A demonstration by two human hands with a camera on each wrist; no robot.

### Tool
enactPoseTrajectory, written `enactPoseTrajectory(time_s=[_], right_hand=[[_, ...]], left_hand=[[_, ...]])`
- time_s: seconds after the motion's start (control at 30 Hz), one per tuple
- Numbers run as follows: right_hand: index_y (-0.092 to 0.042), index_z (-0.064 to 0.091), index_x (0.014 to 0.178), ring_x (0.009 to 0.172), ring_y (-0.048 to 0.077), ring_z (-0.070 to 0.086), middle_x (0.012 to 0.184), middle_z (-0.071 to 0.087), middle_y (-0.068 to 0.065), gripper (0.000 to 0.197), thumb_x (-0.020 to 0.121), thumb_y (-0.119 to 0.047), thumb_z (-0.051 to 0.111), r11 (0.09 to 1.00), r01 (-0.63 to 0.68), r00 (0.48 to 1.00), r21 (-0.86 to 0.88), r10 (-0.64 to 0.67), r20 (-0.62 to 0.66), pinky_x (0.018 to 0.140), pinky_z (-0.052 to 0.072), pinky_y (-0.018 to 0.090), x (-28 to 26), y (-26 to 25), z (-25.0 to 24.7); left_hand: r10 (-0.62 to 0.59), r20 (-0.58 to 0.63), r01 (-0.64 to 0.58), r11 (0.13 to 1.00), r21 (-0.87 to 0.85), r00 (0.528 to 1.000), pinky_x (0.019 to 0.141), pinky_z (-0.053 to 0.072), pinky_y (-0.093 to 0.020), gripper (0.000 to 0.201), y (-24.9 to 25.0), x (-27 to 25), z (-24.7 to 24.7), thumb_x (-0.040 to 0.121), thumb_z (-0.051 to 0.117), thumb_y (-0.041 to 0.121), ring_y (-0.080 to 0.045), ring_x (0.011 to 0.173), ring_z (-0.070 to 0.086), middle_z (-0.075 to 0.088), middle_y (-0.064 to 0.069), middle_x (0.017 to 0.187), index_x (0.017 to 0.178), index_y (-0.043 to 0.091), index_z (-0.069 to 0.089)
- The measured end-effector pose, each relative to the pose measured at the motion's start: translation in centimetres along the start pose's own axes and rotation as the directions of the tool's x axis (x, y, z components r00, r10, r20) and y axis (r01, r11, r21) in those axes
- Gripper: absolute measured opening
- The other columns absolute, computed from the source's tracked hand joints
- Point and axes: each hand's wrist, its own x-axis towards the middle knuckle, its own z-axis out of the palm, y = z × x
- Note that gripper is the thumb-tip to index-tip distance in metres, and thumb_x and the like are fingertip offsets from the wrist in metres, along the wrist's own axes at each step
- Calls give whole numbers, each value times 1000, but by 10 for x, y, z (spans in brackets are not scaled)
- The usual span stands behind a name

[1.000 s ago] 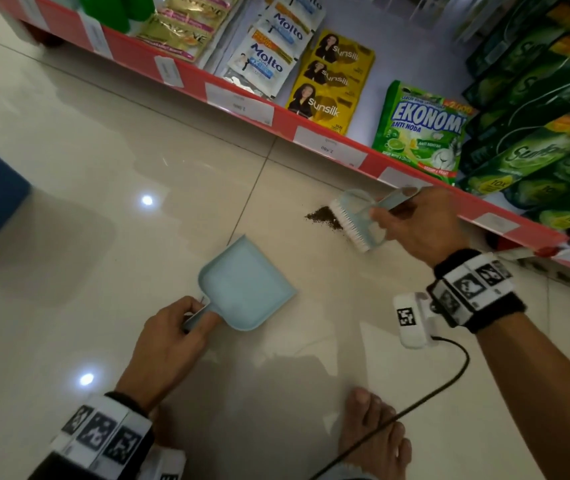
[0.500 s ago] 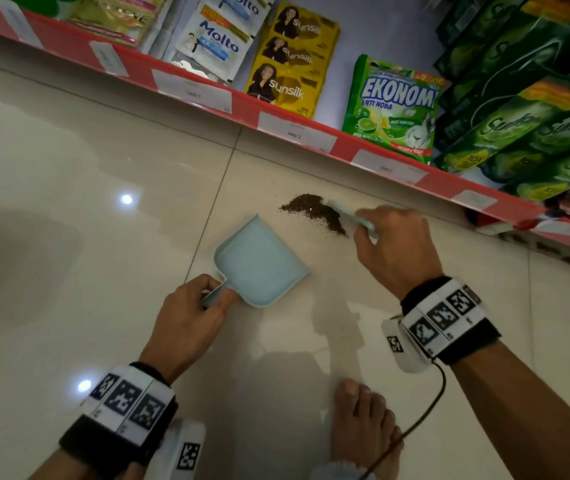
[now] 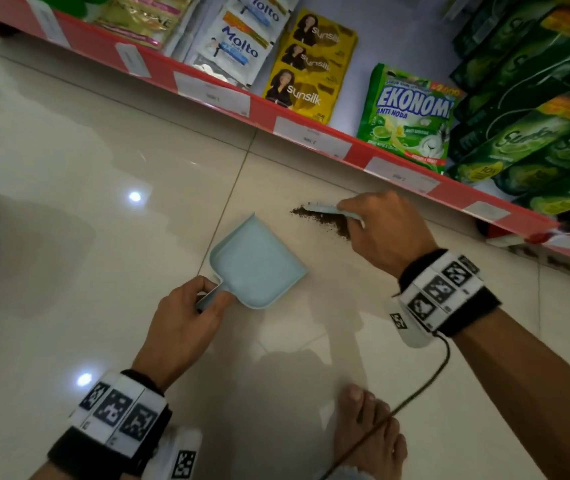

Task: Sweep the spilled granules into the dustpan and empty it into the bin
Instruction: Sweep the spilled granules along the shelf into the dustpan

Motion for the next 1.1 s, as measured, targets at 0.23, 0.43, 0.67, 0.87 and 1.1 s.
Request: enactPoseTrajectory(time_s=[0.23,0.43,0.67,0.87,1.1], right_hand=[[-18,64,123,113,28,55,119,64,6,36,95,-5,46,981,194,974,-18,-195,-113,84,51,41,52,-43,-15],[-18,63,129,117,28,60,129,63,7,36,101,-19,40,926,349,937,-145,-348,30,85,51,37,83,-54,2],[-13,75,112,101,33,69,116,72,10,27,93,-9,55,961,275,958,-34,-271,95,84,56,48,18,25,-22],[-13,72,110,99,33,64,106,70,12,30,94,-9,48,941,337,938,-4,-336,-78,80,51,45,58,-25,-37],[-19,61,129,112,27,55,119,55,8,33,102,-24,43,866,473,880,-161,-471,52,74,36,29,111,-92,-17]], left_hand=[[-6,47,6,1000,-8,999,55,37,-32,44,4,3,2,85,61,48,-13,52,45,53,-2,57,77,5,59],[-5,27,4,1000,10,1000,54,40,-30,36,-3,0,0,90,64,41,-8,49,46,55,0,56,76,8,59],[-29,27,30,999,-15,999,53,38,-29,35,-11,-5,-5,87,63,41,-3,46,42,53,3,54,73,9,58],[-6,67,6,1000,-1,998,53,37,-31,35,-1,-3,3,88,62,39,-10,49,44,53,0,55,74,7,58],[-28,76,28,1000,5,997,43,33,-16,40,-1,-9,1,86,62,47,-3,42,41,50,7,48,74,9,58]])
